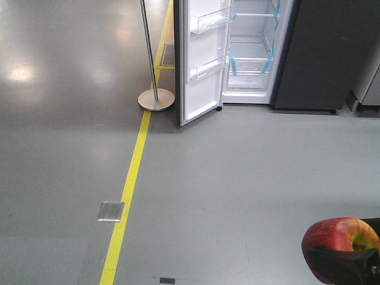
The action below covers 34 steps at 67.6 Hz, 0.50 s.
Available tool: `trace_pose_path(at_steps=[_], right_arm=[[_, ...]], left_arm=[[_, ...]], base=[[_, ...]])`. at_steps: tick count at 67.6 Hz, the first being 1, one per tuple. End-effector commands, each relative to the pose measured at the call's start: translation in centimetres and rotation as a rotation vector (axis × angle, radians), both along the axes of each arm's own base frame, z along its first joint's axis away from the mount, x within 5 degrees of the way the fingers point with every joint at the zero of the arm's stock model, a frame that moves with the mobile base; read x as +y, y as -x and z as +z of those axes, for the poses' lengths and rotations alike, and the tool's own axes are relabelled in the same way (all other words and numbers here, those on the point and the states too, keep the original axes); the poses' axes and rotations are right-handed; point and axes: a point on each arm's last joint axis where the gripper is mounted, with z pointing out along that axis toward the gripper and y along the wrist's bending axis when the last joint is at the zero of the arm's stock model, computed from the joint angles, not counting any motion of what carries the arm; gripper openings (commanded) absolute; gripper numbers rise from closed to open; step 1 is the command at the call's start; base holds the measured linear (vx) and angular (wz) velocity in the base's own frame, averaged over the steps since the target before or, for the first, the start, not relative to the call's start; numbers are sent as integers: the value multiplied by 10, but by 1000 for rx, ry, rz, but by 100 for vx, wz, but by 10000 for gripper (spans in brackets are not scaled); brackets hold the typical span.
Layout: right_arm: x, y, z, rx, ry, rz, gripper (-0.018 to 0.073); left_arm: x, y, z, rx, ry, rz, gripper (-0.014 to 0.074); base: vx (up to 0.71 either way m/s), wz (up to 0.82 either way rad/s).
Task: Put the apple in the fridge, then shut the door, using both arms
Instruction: 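Drive up to the open refrigerator door, apple held in right gripper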
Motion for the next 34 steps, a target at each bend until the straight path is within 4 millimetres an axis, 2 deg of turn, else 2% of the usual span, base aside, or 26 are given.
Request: trace_pose_path(at_steps=[1,34], right_arm=[[1,-3,13,-85,-46,5,223],[1,-3,13,-85,-47,5,223]], left_arm=[[0,3,14,-108,17,-4,-6],[0,3,14,-108,17,-4,-6]], base=[[32,4],[31,1]])
